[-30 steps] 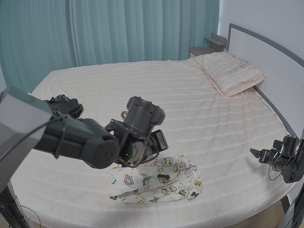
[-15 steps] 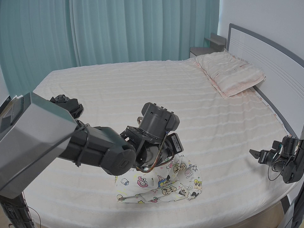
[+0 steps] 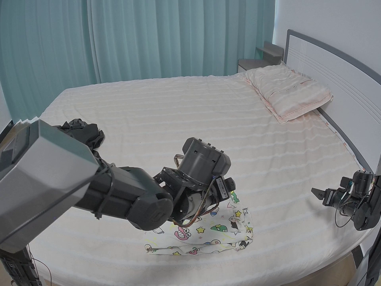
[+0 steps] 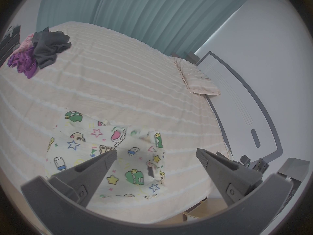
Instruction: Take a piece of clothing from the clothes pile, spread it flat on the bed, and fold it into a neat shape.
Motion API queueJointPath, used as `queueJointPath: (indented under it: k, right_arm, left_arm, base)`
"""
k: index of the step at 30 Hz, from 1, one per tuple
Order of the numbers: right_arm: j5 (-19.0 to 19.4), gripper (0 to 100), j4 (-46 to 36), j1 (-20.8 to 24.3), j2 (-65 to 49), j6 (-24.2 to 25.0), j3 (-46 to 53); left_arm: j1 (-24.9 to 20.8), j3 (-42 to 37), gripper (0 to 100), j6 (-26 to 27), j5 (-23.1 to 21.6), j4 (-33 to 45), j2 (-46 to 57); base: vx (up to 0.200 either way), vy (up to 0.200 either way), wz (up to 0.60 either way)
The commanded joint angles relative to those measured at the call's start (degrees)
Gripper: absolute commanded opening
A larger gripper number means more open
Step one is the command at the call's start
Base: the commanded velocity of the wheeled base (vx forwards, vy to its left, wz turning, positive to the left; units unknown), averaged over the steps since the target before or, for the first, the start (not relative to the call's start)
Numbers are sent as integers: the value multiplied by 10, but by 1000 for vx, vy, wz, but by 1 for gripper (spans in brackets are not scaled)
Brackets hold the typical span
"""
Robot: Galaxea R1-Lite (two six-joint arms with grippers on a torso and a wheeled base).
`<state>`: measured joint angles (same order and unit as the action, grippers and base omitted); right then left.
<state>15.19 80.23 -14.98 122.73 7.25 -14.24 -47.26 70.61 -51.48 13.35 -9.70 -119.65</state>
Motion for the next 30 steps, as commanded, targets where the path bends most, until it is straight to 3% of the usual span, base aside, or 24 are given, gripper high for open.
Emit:
queueJointPath:
  k: [1, 3, 5, 7, 9, 14, 21, 30]
  right_arm:
    - [2, 100, 0, 24, 0, 14, 3]
    - [3, 100, 0, 25, -1, 16, 3]
    - [2, 100, 6, 86, -21, 108, 6]
    - [1, 100, 9, 118, -25, 152, 9]
    - [-3, 100, 12, 169, -25, 215, 11]
    - [-13, 100, 11, 250, -20, 288, 7]
    - [-85, 100, 16, 337, 30, 363, -32]
    - [-89, 100, 64, 381, 79, 364, -31]
  left_arm:
    - [2, -75, 100, -19, 13, -2, 74]
    - [2, -75, 100, -19, 13, -2, 74]
    - [23, -157, 100, -64, 10, -4, 149]
    - [34, -189, 100, -73, 4, -6, 173]
    - [60, -241, 100, -83, -25, -17, 202]
    - [102, -333, 100, -110, -96, -119, 220]
    - [109, -390, 100, -114, -120, -195, 217]
    - [113, -395, 100, -124, -124, -194, 221]
  base:
    - [0, 0, 0]
    - [0, 0, 0]
    - [0, 0, 0]
    - [0, 0, 0]
    - [0, 0, 0]
    - [-200, 0, 0]
    - [-114, 0, 0]
    - [0, 0, 0]
